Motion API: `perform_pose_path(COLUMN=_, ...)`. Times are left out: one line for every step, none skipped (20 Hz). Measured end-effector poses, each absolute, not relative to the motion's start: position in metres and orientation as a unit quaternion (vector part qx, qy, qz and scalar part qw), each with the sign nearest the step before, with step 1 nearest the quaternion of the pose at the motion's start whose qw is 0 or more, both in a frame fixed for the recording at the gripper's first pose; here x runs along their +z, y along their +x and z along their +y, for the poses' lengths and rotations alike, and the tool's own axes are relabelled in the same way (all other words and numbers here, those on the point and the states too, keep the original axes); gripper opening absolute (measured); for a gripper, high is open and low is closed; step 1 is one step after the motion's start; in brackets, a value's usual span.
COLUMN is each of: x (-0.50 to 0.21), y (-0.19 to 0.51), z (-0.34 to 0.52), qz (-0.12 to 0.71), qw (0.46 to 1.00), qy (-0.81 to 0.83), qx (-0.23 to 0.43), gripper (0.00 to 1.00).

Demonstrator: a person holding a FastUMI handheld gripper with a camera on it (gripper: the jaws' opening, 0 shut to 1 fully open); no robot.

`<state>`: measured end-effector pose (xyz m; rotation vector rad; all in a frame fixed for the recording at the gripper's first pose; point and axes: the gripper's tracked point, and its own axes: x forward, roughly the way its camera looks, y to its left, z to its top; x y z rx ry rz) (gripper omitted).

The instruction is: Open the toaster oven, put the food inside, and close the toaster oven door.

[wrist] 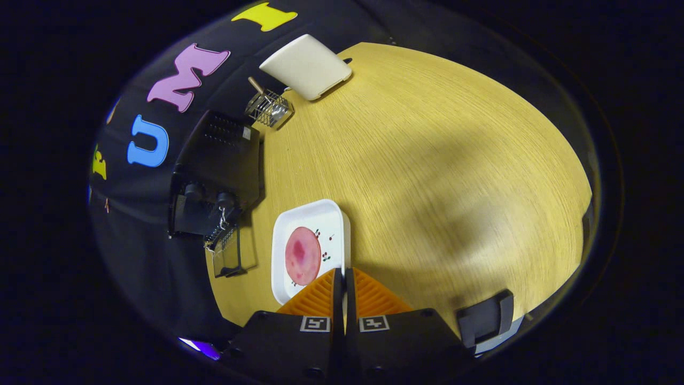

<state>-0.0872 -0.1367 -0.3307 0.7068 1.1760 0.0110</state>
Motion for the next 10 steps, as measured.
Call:
perform_pose_path(x=-0.324, y=-0.09, z=-0.133, qz=0.538, qw=0.774, qy=0.335, qx=0.003, gripper=0.05)
perform_pose_path(x=-0.317, y=-0.091, z=-0.13, qz=0.532, qw=0.774, qy=0.342, qx=0.002, gripper=0.05)
perform_pose_path(x=-0.311, y=-0.091, z=-0.126, qz=0.525, qw=0.776, qy=0.35, qx=0.001, gripper=0.05)
perform_pose_path(x=-0.304, y=-0.092, z=-0.121, qz=0.519, qw=0.776, qy=0.359, qx=0.001, gripper=0.05)
perform_pose_path(x=-0.296, y=-0.093, z=-0.116, qz=0.512, qw=0.776, qy=0.368, qx=0.001, gripper=0.05)
perform_pose_path(x=-0.288, y=-0.094, z=-0.11, qz=0.506, qw=0.776, qy=0.377, qx=0.002, gripper=0.05)
perform_pose_path(x=-0.281, y=-0.097, z=-0.105, qz=0.5, qw=0.776, qy=0.384, qx=0.002, gripper=0.05)
perform_pose_path(x=-0.274, y=-0.099, z=-0.098, qz=0.495, qw=0.776, qy=0.39, qx=0.005, gripper=0.05)
perform_pose_path(x=-0.266, y=-0.103, z=-0.092, qz=0.49, qw=0.779, qy=0.392, qx=0.008, gripper=0.05)
perform_pose_path(x=-0.26, y=-0.105, z=-0.084, qz=0.485, qw=0.781, qy=0.393, qx=0.011, gripper=0.05)
